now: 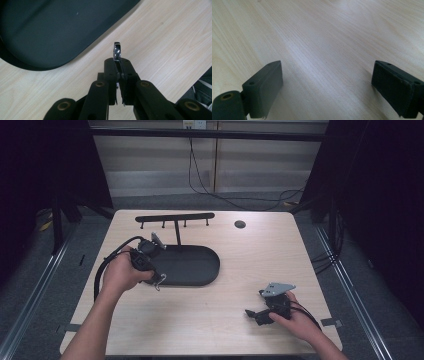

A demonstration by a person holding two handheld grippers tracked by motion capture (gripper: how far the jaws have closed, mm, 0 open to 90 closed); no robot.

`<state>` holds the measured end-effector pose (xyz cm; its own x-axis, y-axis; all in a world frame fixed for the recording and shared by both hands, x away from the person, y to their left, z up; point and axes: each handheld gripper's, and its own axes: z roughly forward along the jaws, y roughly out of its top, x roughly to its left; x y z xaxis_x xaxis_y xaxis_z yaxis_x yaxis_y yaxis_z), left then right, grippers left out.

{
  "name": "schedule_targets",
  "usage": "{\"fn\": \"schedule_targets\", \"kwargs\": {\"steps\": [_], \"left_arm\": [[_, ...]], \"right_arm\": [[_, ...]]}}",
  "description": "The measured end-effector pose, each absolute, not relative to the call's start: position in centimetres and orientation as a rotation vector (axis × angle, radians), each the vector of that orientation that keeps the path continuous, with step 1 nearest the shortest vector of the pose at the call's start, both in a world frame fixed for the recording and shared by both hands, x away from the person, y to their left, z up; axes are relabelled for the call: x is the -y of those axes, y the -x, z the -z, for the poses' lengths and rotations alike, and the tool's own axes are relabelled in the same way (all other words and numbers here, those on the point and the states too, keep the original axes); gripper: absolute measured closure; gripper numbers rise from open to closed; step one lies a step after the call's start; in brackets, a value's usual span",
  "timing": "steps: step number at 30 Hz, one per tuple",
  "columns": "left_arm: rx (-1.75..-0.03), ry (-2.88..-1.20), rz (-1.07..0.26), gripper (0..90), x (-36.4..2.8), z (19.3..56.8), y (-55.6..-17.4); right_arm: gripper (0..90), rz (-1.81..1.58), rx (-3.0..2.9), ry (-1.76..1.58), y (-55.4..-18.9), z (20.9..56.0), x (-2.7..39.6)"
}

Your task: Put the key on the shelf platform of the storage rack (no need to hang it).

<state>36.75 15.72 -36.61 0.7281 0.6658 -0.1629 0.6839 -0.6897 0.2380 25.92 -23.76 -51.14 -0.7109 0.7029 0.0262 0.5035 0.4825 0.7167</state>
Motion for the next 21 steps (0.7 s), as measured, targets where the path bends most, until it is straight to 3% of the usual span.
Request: {"fn": "schedule_targets", "kwargs": {"steps": [21], "left_arm": [[-1.123, -2.596, 0.077, 85.4, -15.1, 35.9, -38.8]], "right_arm": [[9.6, -1.059, -2.457, -1.024, -25.9, 51.2, 23.7]]}}
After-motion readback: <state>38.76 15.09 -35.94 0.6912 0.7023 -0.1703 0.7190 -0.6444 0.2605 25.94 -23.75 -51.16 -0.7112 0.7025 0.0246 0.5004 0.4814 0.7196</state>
